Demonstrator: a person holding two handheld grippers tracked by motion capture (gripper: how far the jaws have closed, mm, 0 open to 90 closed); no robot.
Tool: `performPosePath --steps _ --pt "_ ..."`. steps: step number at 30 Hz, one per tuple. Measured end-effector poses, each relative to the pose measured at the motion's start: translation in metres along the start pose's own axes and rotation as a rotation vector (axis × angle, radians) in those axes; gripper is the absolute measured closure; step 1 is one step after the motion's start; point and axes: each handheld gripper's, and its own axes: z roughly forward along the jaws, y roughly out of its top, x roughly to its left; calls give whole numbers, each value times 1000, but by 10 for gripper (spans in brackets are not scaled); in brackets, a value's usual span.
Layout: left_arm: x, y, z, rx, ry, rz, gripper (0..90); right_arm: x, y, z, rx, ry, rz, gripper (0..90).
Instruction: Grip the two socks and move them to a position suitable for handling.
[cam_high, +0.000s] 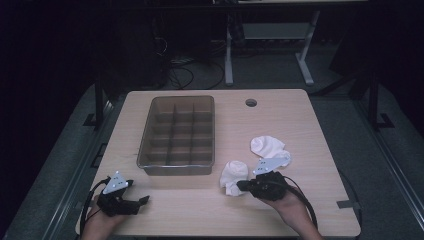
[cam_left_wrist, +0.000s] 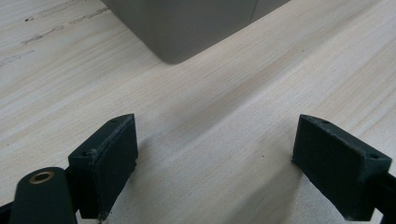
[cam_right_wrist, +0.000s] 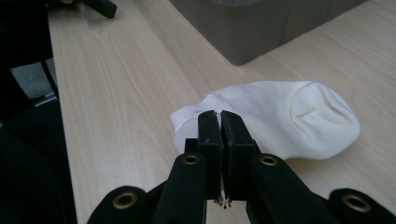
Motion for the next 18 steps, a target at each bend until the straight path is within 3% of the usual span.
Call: performPosePath --steps 18 --pt "0 0 0 -1 1 -3 135 28 -12 18 65 97 -14 872"
